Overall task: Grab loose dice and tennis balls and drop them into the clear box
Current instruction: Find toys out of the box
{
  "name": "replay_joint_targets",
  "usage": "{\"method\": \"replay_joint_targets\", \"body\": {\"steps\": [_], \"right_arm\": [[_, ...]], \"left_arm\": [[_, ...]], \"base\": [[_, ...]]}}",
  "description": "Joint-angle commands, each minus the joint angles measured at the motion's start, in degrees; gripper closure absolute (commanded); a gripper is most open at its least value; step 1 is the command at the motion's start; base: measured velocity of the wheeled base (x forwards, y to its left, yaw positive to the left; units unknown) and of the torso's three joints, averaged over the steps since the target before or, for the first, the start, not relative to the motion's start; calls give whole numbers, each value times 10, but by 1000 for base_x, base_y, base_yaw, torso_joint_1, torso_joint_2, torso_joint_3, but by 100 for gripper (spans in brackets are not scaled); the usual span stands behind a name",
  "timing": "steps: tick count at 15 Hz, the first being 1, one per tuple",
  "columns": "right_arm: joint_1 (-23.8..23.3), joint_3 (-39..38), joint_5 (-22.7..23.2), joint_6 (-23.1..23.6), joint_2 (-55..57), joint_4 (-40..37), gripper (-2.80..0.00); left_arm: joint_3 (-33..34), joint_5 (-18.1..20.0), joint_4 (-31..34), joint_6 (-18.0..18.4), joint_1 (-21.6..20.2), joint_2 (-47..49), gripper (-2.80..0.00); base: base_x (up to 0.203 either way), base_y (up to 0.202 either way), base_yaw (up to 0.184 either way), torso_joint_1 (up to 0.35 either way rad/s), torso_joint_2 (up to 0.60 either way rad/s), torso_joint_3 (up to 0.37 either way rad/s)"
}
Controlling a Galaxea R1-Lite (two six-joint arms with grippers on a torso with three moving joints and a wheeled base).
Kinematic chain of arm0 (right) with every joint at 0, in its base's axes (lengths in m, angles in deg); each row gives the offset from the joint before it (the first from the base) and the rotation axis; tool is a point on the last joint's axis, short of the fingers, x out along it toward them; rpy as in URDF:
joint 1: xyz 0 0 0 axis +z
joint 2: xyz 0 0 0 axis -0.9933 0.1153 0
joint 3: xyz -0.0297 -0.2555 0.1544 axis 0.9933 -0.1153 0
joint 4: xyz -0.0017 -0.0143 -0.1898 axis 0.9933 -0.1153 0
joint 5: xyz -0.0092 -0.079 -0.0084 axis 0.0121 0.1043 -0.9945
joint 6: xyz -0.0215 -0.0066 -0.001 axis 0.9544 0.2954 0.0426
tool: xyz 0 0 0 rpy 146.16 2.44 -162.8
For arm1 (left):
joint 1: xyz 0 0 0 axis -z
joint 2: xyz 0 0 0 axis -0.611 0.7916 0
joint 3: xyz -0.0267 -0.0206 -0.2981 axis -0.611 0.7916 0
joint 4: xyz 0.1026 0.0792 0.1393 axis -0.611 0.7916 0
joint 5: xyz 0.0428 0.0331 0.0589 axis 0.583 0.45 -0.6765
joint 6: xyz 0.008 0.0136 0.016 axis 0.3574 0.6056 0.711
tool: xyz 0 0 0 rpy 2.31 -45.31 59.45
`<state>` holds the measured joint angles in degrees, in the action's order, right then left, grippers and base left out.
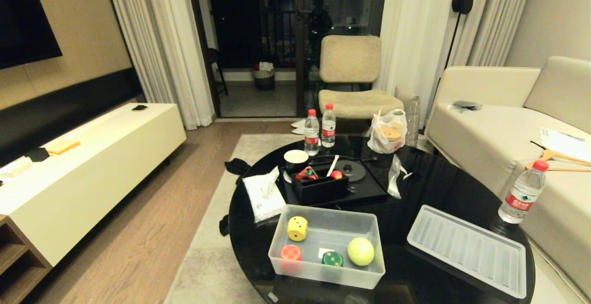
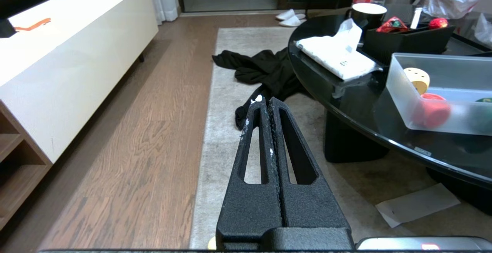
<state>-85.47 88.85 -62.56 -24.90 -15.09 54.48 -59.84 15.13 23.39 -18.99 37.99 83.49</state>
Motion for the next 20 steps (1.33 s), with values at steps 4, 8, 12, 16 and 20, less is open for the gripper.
{"method": "replay_joint_targets", "body": {"steps": [4,8,12,16,20], "right_arm": [[39,-21,-14,9,-61,11,0],[22,-22,-28,2,-159,15,0],[22,-22,-40,-44,-159,17,0],[22,-22,-40,-46,-159,18,0],[22,-22,-40,-45,-159,18,0]], "left_arm": [[0,0,-1,0,0,0,0],[0,0,-1,0,0,0,0],[1,0,-3,-1,0,0,0],[1,0,-3,-1,0,0,0],[1,0,-3,-2,0,0,0]], "base": [[0,0,0,0,0,0],[0,0,0,0,0,0],[0,0,0,0,0,0],[0,0,0,0,0,0],[0,0,0,0,0,0]]}}
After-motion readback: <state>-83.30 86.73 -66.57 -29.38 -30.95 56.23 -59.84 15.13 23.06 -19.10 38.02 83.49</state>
